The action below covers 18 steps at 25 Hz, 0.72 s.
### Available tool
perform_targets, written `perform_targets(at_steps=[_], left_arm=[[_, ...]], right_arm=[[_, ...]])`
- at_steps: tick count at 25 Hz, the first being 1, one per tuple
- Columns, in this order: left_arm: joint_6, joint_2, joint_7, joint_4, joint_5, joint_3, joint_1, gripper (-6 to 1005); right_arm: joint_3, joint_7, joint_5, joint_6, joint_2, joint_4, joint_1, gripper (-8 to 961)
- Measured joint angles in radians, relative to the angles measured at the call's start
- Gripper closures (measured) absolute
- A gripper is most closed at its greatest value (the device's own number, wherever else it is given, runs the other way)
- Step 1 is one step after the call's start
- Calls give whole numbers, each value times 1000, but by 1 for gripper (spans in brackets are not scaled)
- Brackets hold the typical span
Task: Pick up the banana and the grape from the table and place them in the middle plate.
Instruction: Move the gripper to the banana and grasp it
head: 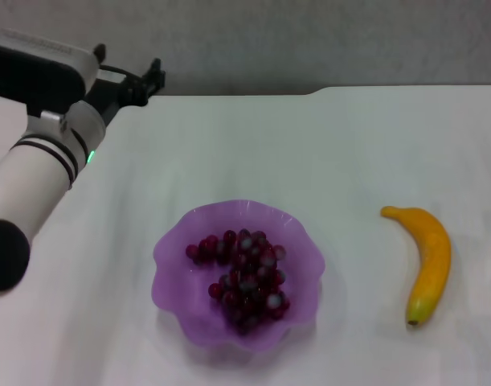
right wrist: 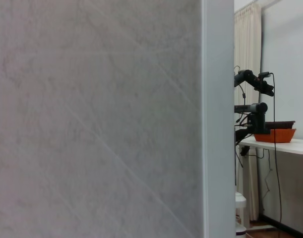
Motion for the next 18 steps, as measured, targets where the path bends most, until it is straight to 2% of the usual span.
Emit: perform_targets(at_steps=[4, 8, 11, 16, 18], left_arm=[[79, 14, -217, 59, 141, 46, -18, 109], [84, 43, -519, 122, 324, 46, -51, 109], [89, 63, -685, 197, 411, 26, -90, 110], [105, 107, -824, 284, 455, -6, -126, 110], [153, 109, -820, 312, 460, -40, -123, 110]], right_arm=[[0, 0, 0, 0, 0, -1, 2, 57], [0, 0, 0, 0, 1, -1, 2, 57], [-2, 0, 0, 0, 2, -1, 5, 58], [-3, 0, 0, 3, 2, -1, 8, 58], [-1, 0, 1, 7, 2, -1, 8, 58]])
